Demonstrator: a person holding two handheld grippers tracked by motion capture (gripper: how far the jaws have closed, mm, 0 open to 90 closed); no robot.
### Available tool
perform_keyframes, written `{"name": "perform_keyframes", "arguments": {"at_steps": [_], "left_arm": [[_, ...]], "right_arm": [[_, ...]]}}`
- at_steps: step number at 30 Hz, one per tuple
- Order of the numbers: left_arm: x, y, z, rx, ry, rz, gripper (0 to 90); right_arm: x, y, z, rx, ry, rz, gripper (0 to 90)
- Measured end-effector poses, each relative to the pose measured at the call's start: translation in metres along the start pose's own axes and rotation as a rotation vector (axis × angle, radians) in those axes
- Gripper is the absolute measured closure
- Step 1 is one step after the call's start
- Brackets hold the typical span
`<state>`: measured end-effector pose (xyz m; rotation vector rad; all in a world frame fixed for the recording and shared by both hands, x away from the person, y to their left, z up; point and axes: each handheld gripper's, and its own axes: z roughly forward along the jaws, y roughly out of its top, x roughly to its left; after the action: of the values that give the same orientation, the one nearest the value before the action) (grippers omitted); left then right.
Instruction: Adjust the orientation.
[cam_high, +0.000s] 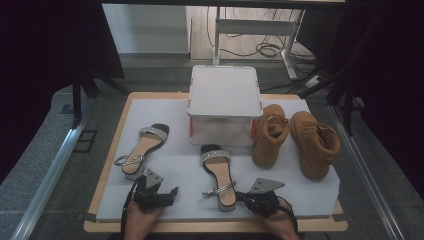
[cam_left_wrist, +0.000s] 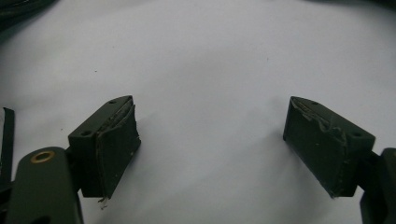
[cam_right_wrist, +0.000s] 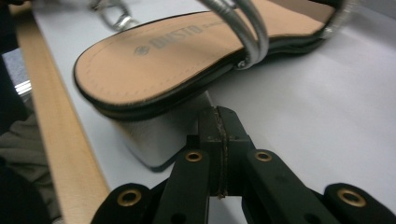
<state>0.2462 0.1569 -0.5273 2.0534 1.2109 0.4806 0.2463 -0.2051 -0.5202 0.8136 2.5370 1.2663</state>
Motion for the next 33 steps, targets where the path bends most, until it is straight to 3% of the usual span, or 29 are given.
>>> {"name": "perform_keyframes", "arguments": {"at_steps": [14, 18, 23, 26, 33], "left_arm": [[0.0, 0.0, 0.0, -0.001, 0.0, 0.0, 17.5], [0.0, 0.0, 0.0, -0.001, 0.0, -0.001, 17.5], [0.0, 0.0, 0.0, 0.001, -0.001, 0.001, 17.5], [0.0, 0.001, 0.0, 0.005, -0.005, 0.011, 18.2], [-0.003, 0.006, 0.001, -0.003, -0.021, 0.025, 33.6]], "right_arm": [[0.029, 0.011, 0.02, 0.001, 0.073, -0.06, 90.0], [0.033, 0.013, 0.023, 0.019, 0.038, -0.103, 90.0], [0.021, 0.01, 0.015, 0.011, -0.002, -0.071, 89.4], [0.006, 0.007, 0.002, -0.003, -0.06, -0.035, 85.6], [-0.016, -0.001, -0.014, -0.009, -0.141, 0.036, 75.5]]}}
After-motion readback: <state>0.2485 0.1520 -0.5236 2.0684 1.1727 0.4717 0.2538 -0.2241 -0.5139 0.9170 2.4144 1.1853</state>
